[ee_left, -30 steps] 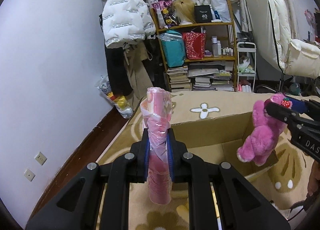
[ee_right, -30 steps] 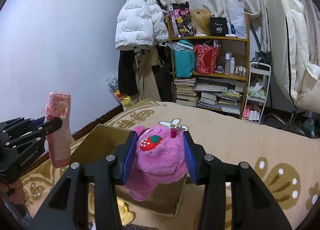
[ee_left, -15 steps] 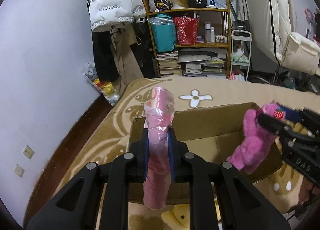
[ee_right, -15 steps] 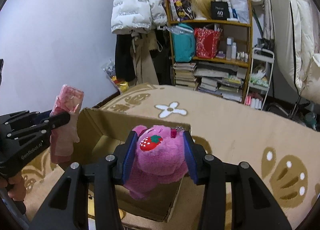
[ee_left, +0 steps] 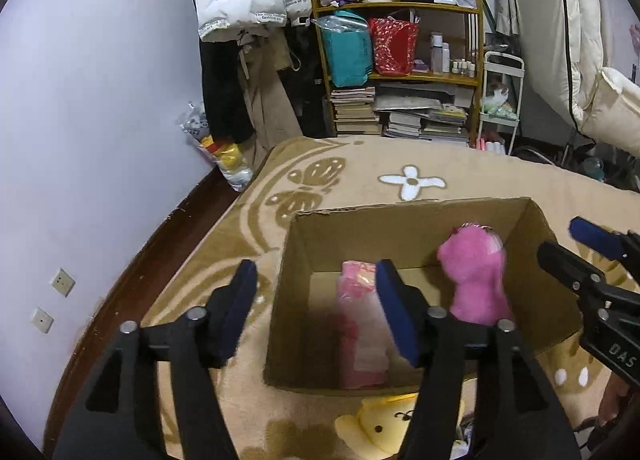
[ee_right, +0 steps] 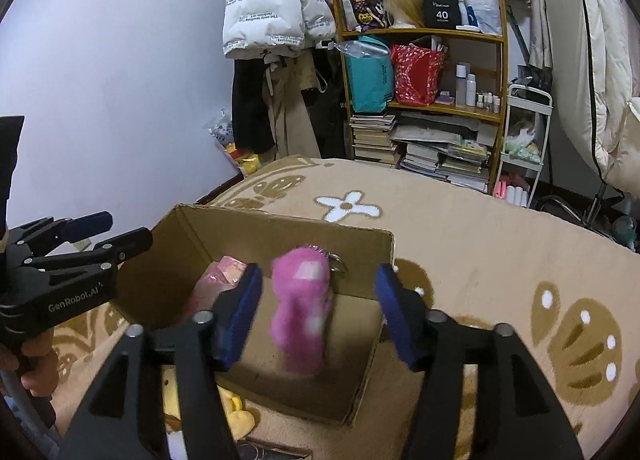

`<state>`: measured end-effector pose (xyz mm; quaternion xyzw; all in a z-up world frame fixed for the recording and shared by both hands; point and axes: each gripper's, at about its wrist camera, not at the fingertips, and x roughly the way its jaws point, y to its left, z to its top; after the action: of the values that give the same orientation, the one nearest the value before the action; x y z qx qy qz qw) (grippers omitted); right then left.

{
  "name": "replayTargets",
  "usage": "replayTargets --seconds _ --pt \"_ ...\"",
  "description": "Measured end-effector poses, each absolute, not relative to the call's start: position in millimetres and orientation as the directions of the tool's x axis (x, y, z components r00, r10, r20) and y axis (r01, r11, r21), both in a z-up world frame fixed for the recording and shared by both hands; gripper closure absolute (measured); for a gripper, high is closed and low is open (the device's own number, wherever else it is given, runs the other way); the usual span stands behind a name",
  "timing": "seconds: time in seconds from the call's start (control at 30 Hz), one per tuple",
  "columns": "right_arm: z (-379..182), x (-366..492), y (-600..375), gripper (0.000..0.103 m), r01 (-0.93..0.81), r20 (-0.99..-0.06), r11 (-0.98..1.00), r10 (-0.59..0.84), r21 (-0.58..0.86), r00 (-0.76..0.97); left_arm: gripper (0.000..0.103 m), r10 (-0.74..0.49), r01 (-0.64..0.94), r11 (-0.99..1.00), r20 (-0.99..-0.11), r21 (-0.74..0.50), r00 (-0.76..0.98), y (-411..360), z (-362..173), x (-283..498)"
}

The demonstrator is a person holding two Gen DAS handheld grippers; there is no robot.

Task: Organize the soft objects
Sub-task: 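Carry the pink roll into the box with the left gripper while the right drops the plush in, then move both grippers back toward the green tissue pack and swirl cushion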

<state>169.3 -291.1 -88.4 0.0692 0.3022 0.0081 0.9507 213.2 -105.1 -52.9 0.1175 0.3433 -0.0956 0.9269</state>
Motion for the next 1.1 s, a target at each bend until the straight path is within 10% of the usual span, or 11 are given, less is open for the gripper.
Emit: replayTargets --seconds 0.4,1.1 --pt "-80.1 155.3 -297.1 0.001 0.053 -0.57 0.986 0.048 0.159 0.82 0.013 -0.05 0.199 0.969 -0.676 0.144 0.735 -86.5 -46.2 208.5" --pt "-36.3 71.6 -281.4 0.0 0.078 -0.581 0.98 0.045 0.185 0.812 0.005 -0.064 0.168 0.982 -0.673 0.091 0.737 -54.2 6.0 120.1"
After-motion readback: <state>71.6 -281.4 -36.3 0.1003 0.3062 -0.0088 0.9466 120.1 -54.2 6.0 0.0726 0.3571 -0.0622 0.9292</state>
